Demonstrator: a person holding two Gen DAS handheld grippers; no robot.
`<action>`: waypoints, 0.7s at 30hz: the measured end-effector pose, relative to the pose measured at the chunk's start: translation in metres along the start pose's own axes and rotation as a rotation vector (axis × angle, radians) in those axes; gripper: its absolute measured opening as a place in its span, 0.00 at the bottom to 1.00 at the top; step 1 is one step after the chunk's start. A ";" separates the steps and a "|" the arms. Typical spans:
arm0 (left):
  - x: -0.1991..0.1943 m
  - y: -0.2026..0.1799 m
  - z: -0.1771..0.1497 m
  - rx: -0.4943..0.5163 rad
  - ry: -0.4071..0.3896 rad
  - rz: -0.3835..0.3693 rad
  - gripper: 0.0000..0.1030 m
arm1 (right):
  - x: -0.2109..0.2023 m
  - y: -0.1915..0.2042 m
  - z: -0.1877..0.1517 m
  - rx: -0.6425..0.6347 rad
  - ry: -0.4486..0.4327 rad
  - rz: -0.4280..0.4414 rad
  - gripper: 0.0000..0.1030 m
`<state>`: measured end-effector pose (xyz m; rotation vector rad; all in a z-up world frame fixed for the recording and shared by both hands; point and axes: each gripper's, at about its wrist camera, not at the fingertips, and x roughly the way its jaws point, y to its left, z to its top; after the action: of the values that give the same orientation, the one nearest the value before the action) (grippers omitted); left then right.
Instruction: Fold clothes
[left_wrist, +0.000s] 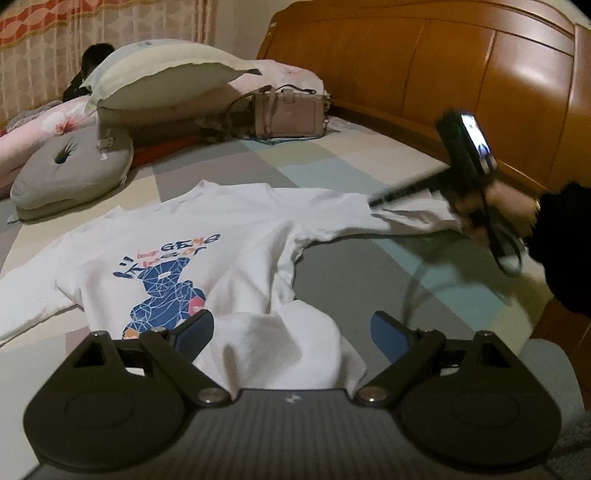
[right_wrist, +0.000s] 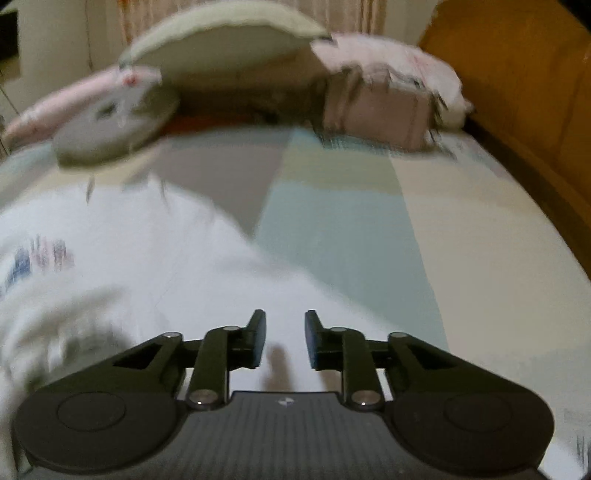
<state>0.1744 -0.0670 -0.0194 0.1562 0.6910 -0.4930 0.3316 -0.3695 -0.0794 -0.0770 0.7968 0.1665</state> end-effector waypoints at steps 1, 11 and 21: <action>-0.002 -0.002 0.000 0.003 -0.001 0.000 0.89 | -0.005 -0.001 -0.013 0.009 0.005 -0.013 0.41; -0.012 -0.022 0.002 0.045 -0.008 -0.013 0.89 | -0.067 -0.078 -0.076 0.266 -0.010 -0.212 0.64; -0.020 -0.042 0.006 0.082 -0.014 -0.017 0.89 | -0.098 -0.110 -0.110 0.352 0.012 -0.251 0.73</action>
<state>0.1440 -0.0974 -0.0010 0.2242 0.6593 -0.5386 0.2068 -0.5037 -0.0851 0.1546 0.8108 -0.2123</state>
